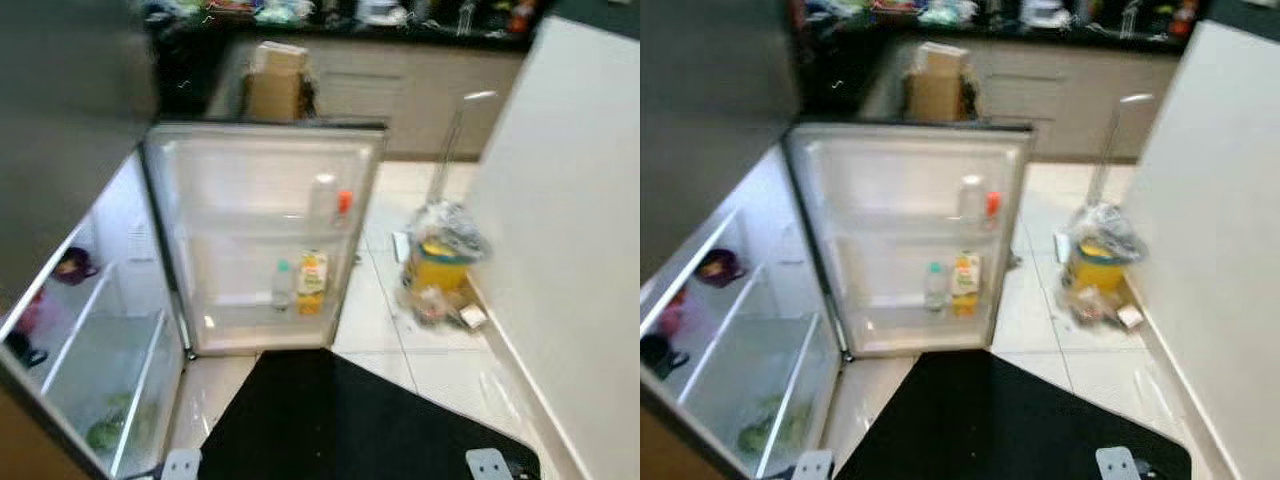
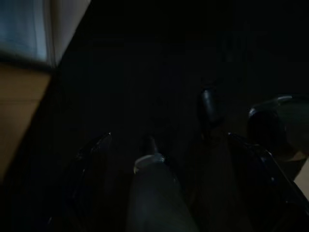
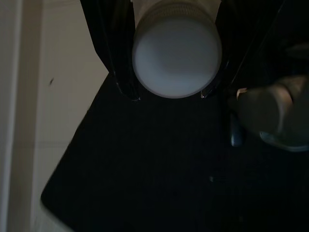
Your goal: Restocking fridge
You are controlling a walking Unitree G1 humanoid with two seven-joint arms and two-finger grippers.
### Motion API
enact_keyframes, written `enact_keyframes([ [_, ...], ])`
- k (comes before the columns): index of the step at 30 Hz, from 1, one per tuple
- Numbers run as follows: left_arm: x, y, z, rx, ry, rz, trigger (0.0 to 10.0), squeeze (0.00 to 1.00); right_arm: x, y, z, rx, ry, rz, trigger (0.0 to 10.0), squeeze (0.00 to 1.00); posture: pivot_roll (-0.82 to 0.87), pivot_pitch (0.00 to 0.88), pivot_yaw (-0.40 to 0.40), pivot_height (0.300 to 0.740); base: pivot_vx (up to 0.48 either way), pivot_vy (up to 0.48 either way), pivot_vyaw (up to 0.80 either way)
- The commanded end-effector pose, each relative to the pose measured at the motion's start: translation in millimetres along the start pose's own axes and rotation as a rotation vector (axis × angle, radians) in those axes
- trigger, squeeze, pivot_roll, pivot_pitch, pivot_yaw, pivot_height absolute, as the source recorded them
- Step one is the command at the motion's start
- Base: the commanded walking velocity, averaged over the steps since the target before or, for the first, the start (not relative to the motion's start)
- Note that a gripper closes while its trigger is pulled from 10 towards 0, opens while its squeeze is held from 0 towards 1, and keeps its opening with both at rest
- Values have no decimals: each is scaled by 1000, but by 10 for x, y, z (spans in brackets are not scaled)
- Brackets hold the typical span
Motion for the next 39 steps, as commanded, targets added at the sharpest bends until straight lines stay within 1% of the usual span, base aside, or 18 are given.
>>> enact_keyframes([
  [1, 20, 10, -69, 15, 0, 8, 10000, 0, -33, -17, 111, -26, 13, -6, 10000, 0, -119, 0, -36, 740, 0, 0, -800],
  [13, 27, 13, -96, 20, -16, 16, 10000, 0, -29, -17, 113, -26, 16, -4, 10000, 0, -118, 0, -37, 740, 0, 0, -800],
  [22, 10, 9, -81, 20, -22, 4, 10000, 0, -44, -20, 156, -43, 15, -5, 10000, 0, -118, 0, -38, 740, 0, 0, -762],
  [26, 2, 8, -82, 22, -28, -1, 10000, 0, -46, -21, 176, -51, 26, -5, 10000, 0, -120, 0, -37, 740, 0, 0, 0],
  [31, -4, 7, -112, 38, -53, 1, 10000, 0, -39, -22, 187, -54, 31, -3, 10000, 0, -120, 0, -38, 740, 0, -480, 0],
  [36, 24, 8, -107, 26, -27, 25, 10000, 0, -35, -23, 195, -57, 35, -1, 10000, 0, -121, 0, -36, 740, 0, 0, 0],
  [39, 52, 11, -110, 28, -39, 46, 10000, 0, -32, -24, 206, -62, 37, -1, 10000, 0, -121, 0, -36, 740, 0, 0, 0],
])
Point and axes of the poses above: a point about 5 cm out from each wrist's last joint towards the gripper, its own y axis pointing back from the gripper into the wrist, its own z axis along the axis of the wrist's last joint, x = y × z, the point moved 6 cm from there along -y, pointing out of the wrist towards the gripper, and after that the axes turned 14 degrees about y, right-handed, at the moved point
